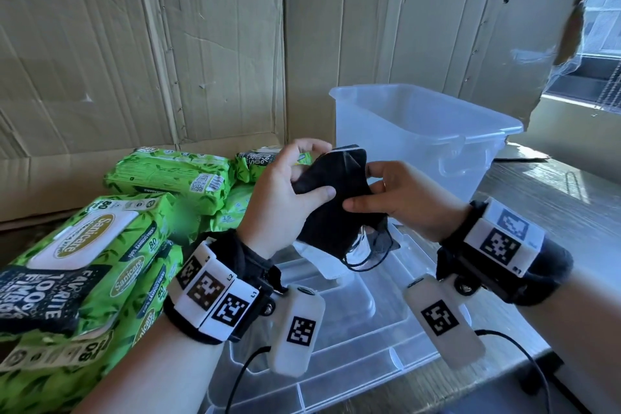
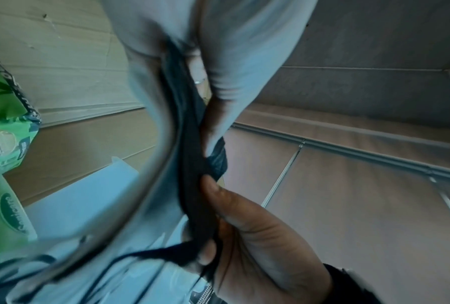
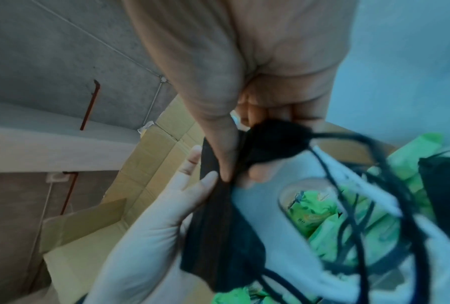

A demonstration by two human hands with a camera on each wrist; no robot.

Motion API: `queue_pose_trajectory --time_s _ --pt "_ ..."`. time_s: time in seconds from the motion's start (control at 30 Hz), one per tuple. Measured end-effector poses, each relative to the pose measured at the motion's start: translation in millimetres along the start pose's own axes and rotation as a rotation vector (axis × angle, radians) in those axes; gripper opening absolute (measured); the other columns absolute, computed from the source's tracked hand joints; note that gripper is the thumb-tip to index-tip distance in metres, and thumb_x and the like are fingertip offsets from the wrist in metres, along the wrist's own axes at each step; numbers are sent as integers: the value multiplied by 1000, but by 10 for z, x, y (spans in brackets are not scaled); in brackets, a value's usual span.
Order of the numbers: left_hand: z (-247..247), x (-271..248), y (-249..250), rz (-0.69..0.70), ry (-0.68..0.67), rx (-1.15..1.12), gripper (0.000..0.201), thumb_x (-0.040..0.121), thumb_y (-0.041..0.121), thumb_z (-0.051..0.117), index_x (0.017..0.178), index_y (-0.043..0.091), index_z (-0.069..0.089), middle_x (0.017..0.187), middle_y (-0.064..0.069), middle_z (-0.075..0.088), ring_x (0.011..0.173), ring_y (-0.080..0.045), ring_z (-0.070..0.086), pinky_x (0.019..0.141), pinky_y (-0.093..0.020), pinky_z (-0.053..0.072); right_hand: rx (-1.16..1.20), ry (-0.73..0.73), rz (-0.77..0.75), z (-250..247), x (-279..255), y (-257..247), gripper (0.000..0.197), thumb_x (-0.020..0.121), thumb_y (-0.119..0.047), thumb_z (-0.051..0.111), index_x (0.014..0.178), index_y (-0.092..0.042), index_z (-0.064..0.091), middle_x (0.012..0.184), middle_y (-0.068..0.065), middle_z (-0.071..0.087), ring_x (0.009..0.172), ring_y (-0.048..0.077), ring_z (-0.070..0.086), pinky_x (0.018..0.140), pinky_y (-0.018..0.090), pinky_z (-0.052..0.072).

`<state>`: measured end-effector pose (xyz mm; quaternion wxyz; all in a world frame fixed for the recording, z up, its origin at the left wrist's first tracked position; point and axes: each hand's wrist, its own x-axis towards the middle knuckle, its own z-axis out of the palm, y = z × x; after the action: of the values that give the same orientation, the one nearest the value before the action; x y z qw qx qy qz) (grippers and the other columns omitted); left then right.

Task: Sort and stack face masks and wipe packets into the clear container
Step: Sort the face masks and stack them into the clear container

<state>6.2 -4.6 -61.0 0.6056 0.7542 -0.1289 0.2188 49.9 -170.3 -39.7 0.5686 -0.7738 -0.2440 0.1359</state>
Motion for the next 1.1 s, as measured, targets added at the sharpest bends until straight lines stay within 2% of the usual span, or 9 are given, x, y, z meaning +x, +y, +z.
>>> queue_pose_trajectory --time_s 0.13,0.27,0.4,0.5,0.63,0.73,0.9,1.03,1.1 --pt "-17 1 -31 42 3 88 44 70 9 69 90 45 51 78 -2 71 66 -18 62 76 -46 52 -193 -35 4 -86 51 15 12 76 0 70 83 4 62 41 -8 55 39 2 49 46 14 39" --pt "-3 11 -48 44 -68 211 26 76 10 72 75 32 59 65 10 56 62 -12 46 64 -27 39 -235 -167 21 -125 90 7 9 80 3 65 81 -6 64 43 -11 58 44 -1 53 53 13 45" --pt "-24 7 -50 -14 -95 240 26 84 2 65 71 25 66 54 18 57 53 4 48 58 -6 34 -201 -149 0 -138 134 33 20 85 4 58 69 -7 59 44 -9 57 42 -1 51 48 10 42" --pt "-78 26 -68 -25 -2 287 18 85 3 63 82 19 71 54 23 57 47 10 49 52 -3 31 -283 -7 18 -164 293 188 10 91 -5 53 90 0 62 52 -6 60 46 5 55 50 15 45" --pt "-158 66 -64 5 132 384 19 84 6 66 85 24 70 77 19 63 60 5 56 57 -4 35 -951 -117 177 -240 527 512 49 85 -26 64 129 -11 49 111 9 59 100 24 55 80 28 42" --pt "-169 64 -43 -8 150 420 17 81 5 68 90 19 72 79 25 58 69 21 52 63 3 34 -1153 -287 316 -232 657 765 75 79 -41 69 140 -16 33 138 10 40 122 29 43 98 34 37" --pt "-195 74 -51 -36 160 429 18 80 7 70 89 22 72 78 22 59 67 17 52 63 1 35 -1289 -403 307 -88 810 841 77 75 -45 71 135 -9 38 120 11 47 118 29 43 97 35 40" --pt "-215 70 -42 -49 144 446 17 80 9 71 90 23 71 79 21 59 65 12 52 59 1 34 -1452 -497 308 17 930 766 66 82 -46 63 127 1 49 87 8 54 84 21 47 93 30 37" --pt "-231 76 -39 -58 151 437 17 80 9 71 89 24 71 81 18 62 67 9 53 59 1 35 -1588 -527 320 72 951 760 67 84 -54 55 121 2 52 92 10 56 90 20 46 98 30 37"
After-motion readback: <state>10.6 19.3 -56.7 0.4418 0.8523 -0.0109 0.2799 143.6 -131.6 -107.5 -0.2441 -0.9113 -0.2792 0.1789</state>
